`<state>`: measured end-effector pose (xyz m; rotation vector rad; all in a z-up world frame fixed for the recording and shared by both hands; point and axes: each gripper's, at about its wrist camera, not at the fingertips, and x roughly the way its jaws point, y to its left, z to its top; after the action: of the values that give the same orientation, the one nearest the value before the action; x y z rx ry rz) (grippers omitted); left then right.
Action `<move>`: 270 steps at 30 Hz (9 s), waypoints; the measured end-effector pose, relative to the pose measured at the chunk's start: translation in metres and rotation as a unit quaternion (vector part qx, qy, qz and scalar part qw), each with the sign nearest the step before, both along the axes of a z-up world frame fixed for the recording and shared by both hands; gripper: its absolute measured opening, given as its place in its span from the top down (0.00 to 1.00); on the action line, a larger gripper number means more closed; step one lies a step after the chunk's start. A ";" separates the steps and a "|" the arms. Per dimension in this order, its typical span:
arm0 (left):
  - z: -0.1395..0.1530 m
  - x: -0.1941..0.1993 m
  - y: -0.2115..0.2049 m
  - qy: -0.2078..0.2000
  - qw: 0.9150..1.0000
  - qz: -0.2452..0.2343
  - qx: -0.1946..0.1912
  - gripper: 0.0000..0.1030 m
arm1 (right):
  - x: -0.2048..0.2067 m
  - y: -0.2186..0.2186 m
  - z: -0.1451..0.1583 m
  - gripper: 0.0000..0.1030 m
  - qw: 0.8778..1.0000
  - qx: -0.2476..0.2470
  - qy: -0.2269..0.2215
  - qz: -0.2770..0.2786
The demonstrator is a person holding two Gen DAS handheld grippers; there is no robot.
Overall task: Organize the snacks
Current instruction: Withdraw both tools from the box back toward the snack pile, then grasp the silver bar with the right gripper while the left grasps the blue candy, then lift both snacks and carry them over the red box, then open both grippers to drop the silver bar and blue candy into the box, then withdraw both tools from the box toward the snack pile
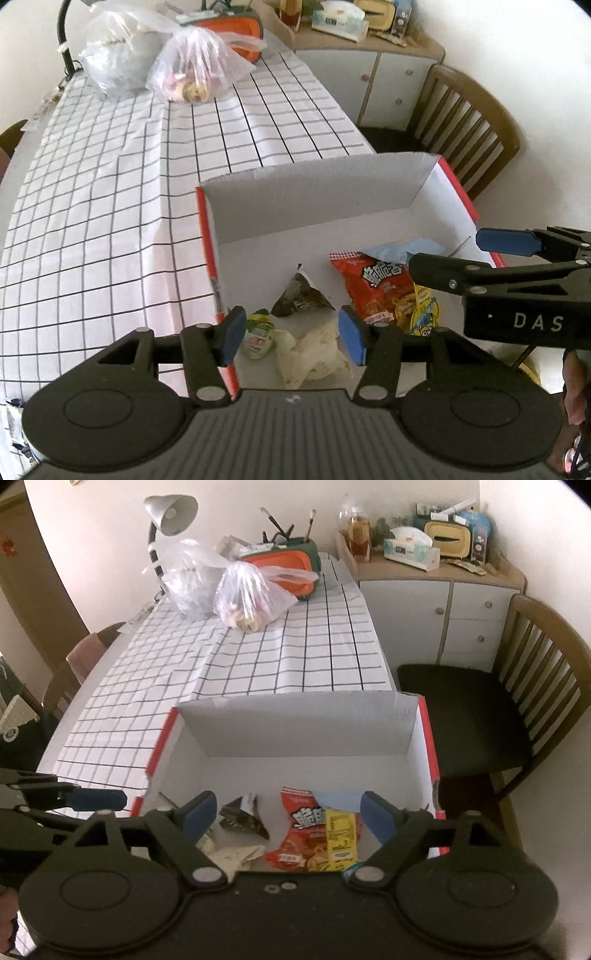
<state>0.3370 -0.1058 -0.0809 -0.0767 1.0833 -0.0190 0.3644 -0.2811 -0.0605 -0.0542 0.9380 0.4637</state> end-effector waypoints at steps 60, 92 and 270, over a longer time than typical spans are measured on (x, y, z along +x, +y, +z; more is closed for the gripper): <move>-0.054 -0.265 0.283 0.035 0.973 0.230 0.008 0.29 | -0.200 0.221 -0.073 0.02 0.992 -0.011 0.092 0.081; -0.115 -0.269 0.301 0.125 0.934 0.334 -0.031 0.42 | -0.216 0.302 -0.133 0.32 0.987 -0.104 0.114 0.050; 0.035 -0.141 0.145 -0.069 0.996 0.057 -0.020 0.29 | -0.140 0.120 0.026 0.00 0.995 0.056 -0.033 0.079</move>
<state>0.1960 0.0388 -0.0460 -0.1707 0.9391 0.0571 0.2242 -0.1611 -0.0340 -0.0410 0.8451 0.6574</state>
